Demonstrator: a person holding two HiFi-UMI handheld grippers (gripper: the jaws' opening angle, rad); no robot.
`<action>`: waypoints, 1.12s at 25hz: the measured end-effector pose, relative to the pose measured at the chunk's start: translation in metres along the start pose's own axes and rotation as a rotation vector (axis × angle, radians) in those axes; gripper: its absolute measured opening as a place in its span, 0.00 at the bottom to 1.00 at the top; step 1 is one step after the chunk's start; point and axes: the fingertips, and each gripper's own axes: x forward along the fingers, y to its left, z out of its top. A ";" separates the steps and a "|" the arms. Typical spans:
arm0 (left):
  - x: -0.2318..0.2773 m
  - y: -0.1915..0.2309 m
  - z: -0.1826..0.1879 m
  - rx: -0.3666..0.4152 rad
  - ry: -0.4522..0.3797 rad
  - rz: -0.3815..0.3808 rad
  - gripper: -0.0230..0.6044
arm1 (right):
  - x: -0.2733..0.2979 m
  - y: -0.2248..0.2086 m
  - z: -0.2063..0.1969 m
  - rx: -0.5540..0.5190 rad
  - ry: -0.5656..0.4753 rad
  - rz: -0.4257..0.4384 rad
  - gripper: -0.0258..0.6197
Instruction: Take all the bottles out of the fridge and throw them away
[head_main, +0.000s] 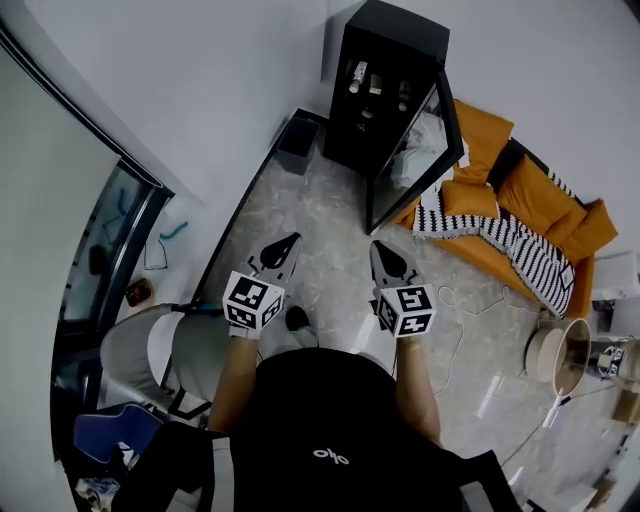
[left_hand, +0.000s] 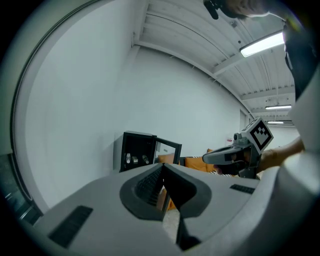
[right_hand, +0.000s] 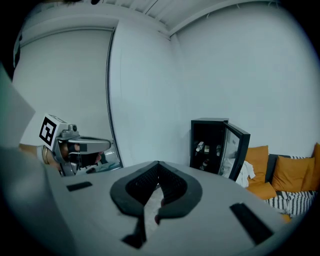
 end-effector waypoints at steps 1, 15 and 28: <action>0.001 0.007 0.001 -0.003 0.000 -0.002 0.04 | 0.007 0.001 0.002 -0.002 0.003 -0.003 0.04; 0.039 0.059 -0.001 -0.008 0.038 -0.048 0.04 | 0.069 -0.014 0.009 0.052 0.028 -0.036 0.04; 0.174 0.136 0.022 0.020 0.080 -0.011 0.04 | 0.197 -0.120 0.061 0.058 0.015 0.011 0.04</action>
